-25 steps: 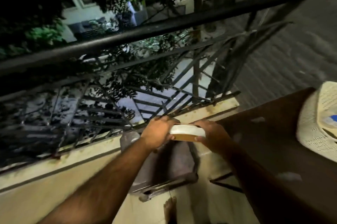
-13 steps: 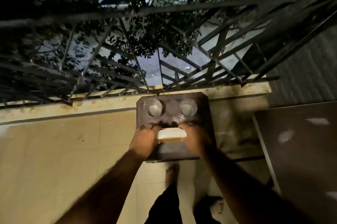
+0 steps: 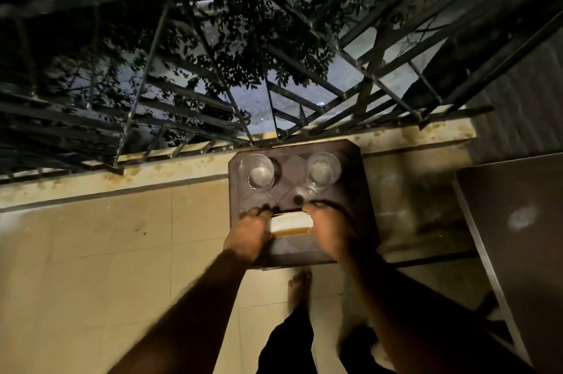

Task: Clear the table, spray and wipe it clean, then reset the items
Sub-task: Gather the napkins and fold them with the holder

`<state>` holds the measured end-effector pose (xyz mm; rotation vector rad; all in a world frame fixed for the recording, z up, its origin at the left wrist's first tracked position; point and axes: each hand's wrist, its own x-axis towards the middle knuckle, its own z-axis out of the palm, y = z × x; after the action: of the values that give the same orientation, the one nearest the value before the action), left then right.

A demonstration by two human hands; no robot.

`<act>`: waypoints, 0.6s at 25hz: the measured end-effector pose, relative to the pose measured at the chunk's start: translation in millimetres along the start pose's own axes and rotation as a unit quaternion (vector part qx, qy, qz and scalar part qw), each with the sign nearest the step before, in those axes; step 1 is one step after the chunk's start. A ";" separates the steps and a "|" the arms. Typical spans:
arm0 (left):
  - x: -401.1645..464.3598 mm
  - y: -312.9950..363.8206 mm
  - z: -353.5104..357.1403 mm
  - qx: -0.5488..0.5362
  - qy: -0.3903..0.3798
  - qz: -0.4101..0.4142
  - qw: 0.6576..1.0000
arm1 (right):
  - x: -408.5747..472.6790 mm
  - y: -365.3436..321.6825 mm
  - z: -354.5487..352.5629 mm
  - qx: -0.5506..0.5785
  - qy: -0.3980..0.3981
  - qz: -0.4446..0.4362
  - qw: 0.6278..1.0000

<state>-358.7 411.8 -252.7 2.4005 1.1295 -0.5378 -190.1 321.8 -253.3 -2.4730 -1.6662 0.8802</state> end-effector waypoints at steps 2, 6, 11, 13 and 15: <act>-2.7 2.9 -4.3 0.003 0.002 -0.005 1.000 | -3.6 1.6 -0.5 0.004 0.022 -0.004 1.000; -27.4 27.8 -25.2 -0.003 0.018 0.005 1.000 | -31.0 7.4 -23.5 0.044 0.061 -0.006 0.997; -53.4 148.3 -71.1 -0.013 0.101 0.170 0.980 | -99.2 46.1 -99.9 0.103 0.141 0.020 0.984; -56.1 216.2 -93.7 -0.005 0.136 0.232 0.963 | -140.1 82.7 -142.3 0.116 0.188 0.053 0.974; -60.7 281.4 -113.7 -0.010 0.161 0.288 0.944 | -186.5 126.1 -178.3 0.116 0.246 0.095 0.958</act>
<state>-154.3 272.7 -66.4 2.6902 0.4806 0.0624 -49.9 157.0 -64.5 -2.4443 -1.1131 0.3847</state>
